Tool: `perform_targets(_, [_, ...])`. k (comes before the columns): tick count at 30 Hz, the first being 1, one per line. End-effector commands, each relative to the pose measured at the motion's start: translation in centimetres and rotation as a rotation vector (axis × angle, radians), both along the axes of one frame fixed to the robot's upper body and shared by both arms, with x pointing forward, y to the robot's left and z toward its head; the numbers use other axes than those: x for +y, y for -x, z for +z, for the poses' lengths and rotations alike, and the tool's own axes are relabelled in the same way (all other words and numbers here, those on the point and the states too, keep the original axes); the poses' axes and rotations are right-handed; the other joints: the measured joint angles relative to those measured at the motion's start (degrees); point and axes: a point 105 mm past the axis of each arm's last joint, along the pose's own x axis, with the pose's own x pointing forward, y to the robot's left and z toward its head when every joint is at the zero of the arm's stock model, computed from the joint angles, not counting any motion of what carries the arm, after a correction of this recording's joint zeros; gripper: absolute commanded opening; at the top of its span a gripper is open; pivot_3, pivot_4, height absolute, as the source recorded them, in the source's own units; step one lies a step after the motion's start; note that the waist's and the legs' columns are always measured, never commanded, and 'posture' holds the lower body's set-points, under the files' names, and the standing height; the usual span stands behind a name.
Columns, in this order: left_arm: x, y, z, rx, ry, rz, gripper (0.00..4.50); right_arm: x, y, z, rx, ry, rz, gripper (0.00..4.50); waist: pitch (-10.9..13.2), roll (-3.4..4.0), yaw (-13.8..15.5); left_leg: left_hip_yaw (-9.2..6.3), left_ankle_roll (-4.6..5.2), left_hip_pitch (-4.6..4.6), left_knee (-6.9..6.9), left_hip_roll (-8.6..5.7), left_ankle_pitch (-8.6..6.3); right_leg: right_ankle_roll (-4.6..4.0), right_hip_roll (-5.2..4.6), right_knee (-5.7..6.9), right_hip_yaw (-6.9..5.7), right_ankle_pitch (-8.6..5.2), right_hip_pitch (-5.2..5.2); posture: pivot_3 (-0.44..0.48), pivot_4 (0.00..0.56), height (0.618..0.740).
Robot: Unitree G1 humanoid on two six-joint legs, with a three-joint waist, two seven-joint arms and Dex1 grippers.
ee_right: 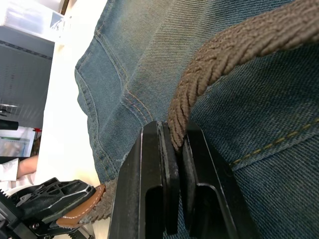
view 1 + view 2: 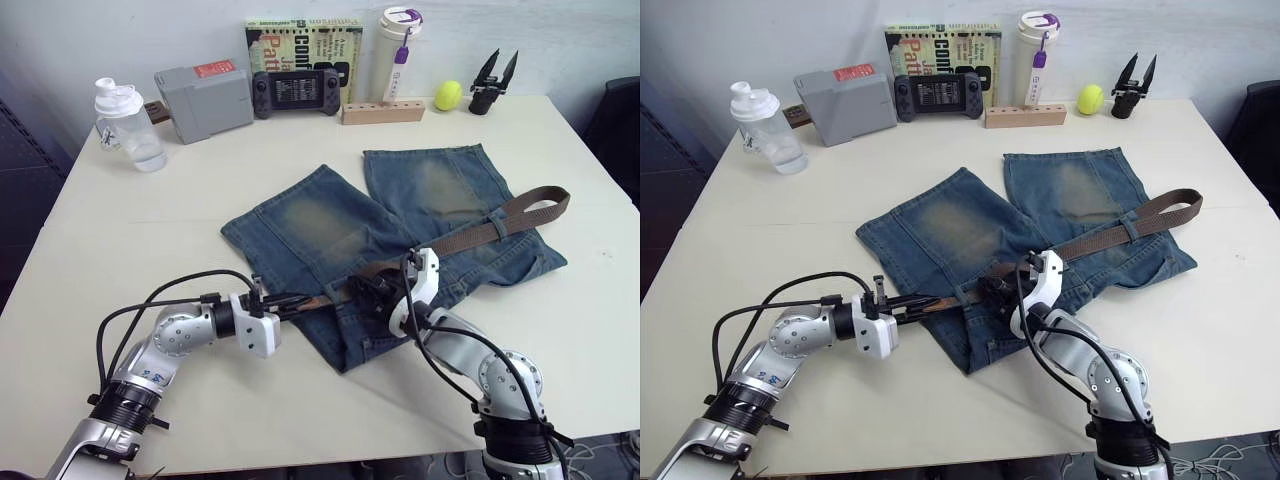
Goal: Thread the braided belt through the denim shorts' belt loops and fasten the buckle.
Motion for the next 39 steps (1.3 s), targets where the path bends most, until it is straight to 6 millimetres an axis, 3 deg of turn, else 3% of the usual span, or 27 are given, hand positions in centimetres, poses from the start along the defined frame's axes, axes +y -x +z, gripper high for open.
perform_targets(1, [0.2, 0.1, 0.7, -0.053, -0.014, -0.012, 0.00, 0.0, 0.5, 0.7, -0.005, -0.033, 0.001, 0.84, 0.0, 0.00, 0.0, 0.00, 0.00, 0.00, 0.00, 0.00, 0.00, 0.00, 0.00, 0.00, 0.00, 0.00, 0.00, 0.000, 0.150, 0.731])
perform_targets(4, [0.7, 0.1, 1.0, -0.065, -0.017, -0.005, 0.00, -1.5, 0.3, 3.0, -0.057, -0.113, -0.037, 2.14, 0.0, 0.02, 0.1, -0.01, 0.00, -0.03, 0.00, 0.02, 0.00, 0.00, -0.03, 0.00, 0.00, 0.00, -0.01, 0.000, 0.150, 0.731])
perform_targets(5, [0.8, 0.1, 1.1, -0.067, -0.015, -0.001, 0.00, -2.1, 0.4, 3.8, -0.074, -0.128, -0.049, 2.14, 0.0, 0.03, 0.1, -0.01, 0.00, -0.03, 0.00, 0.02, 0.00, 0.00, -0.05, 0.00, 0.00, 0.00, -0.01, 0.000, 0.150, 0.731])
perform_targets(6, [0.9, 0.1, 1.2, -0.067, -0.013, 0.001, 0.00, -2.5, 0.4, 4.2, -0.084, -0.136, -0.056, 2.87, 0.0, 0.04, 0.2, -0.02, 0.00, -0.03, 0.01, 0.02, 0.00, 0.00, -0.06, 0.00, -0.01, 0.00, -0.01, 0.000, 0.150, 0.731])
perform_targets(8, [1.3, 0.1, 1.2, -0.067, -0.009, 0.011, 0.00, -3.5, 1.1, 6.0, -0.170, -0.092, -0.021, 3.51, 0.0, 0.04, 0.3, -0.04, 0.01, -0.05, 0.04, 0.02, 0.00, 0.00, -0.12, 0.00, -0.03, 0.00, 0.00, 0.000, 0.150, 0.731])
perform_targets(10, [1.5, 0.2, 1.3, -0.061, 0.000, 0.020, 0.00, -4.2, 2.2, 7.4, -0.259, -0.029, 0.045, 4.47, 0.0, 0.07, 0.4, -0.05, 0.03, -0.08, 0.06, -0.01, -0.01, 0.01, -0.19, -0.02, -0.03, 0.01, -0.01, 0.000, 0.150, 0.731])
perform_targets(12, [1.6, 0.3, 1.3, -0.059, 0.002, 0.021, 0.00, -4.5, 3.3, 8.0, -0.312, 0.025, 0.115, 4.47, 0.0, 0.06, 0.3, -0.06, 0.06, -0.07, 0.05, 0.01, -0.02, 0.01, -0.19, -0.04, -0.03, 0.01, -0.01, 0.000, 0.150, 0.731])
perform_targets(15, [1.8, 0.5, 1.2, -0.059, -0.001, 0.020, 0.00, -6.0, 3.7, 7.4, -0.359, 0.204, 0.119, 3.63, 0.0, 0.06, 0.4, -0.05, 0.06, -0.05, 0.02, 0.04, -0.02, 0.01, -0.14, -0.03, -0.07, 0.01, -0.01, 0.000, 0.150, 0.731])
perform_targets(18, [1.8, 0.6, 1.1, -0.060, -0.004, 0.019, 0.00, -7.2, 3.5, 5.9, -0.378, 0.398, 0.116, 2.06, 0.0, 0.06, 0.4, -0.02, 0.07, -0.05, 0.03, 0.02, -0.03, 0.02, -0.18, -0.04, -0.04, 0.01, 0.00, 0.000, 0.150, 0.731])
perform_targets(22, [1.7, 0.7, 1.2, -0.063, 0.001, 0.015, 0.00, -8.9, 2.8, 2.5, -0.347, 0.658, 0.122, 0.16, 0.0, 0.05, 0.4, -0.03, 0.08, -0.04, 0.05, 0.01, -0.03, 0.03, -0.19, -0.04, -0.04, 0.01, 0.00, 0.000, 0.150, 0.731])
perform_targets(26, [2.0, 0.9, 1.4, -0.065, 0.011, 0.022, 0.00, -9.5, 2.1, -0.2, -0.314, 0.807, 0.129, 0.08, 0.0, 0.04, 0.4, 0.00, 0.07, -0.05, 0.06, -0.03, -0.03, 0.03, -0.18, -0.04, -0.05, 0.02, 0.00, 0.000, 0.150, 0.731])
perform_targets(30, [4.6, 1.9, 0.8, -0.046, -0.006, 0.072, 0.00, -9.0, 2.5, -2.3, -0.252, 0.826, 0.164, 0.08, 0.0, -0.02, 0.2, -0.03, 0.07, 0.01, 0.03, 0.01, -0.03, 0.03, -0.13, -0.05, -0.05, 0.01, 0.01, 0.000, 0.150, 0.731])
perform_targets(35, [11.4, 3.7, -1.9, 0.009, -0.155, 0.180, 0.00, -8.4, 2.6, -2.9, -0.235, 0.808, 0.169, 0.08, -0.1, -0.14, 0.1, -0.12, 0.06, 0.14, 0.01, 0.10, -0.04, 0.01, -0.13, -0.02, -0.04, 0.01, 0.07, 0.000, 0.150, 0.731])
perform_targets(39, [19.1, 5.8, -3.6, 0.083, -0.354, 0.313, 0.00, -8.3, 2.7, -3.1, -0.224, 0.796, 0.169, 0.08, -0.3, -0.25, -0.2, -0.20, 0.03, 0.34, -0.12, 0.20, -0.06, -0.15, -0.15, 0.00, -0.02, -0.05, 0.11, 0.000, 0.150, 0.731])
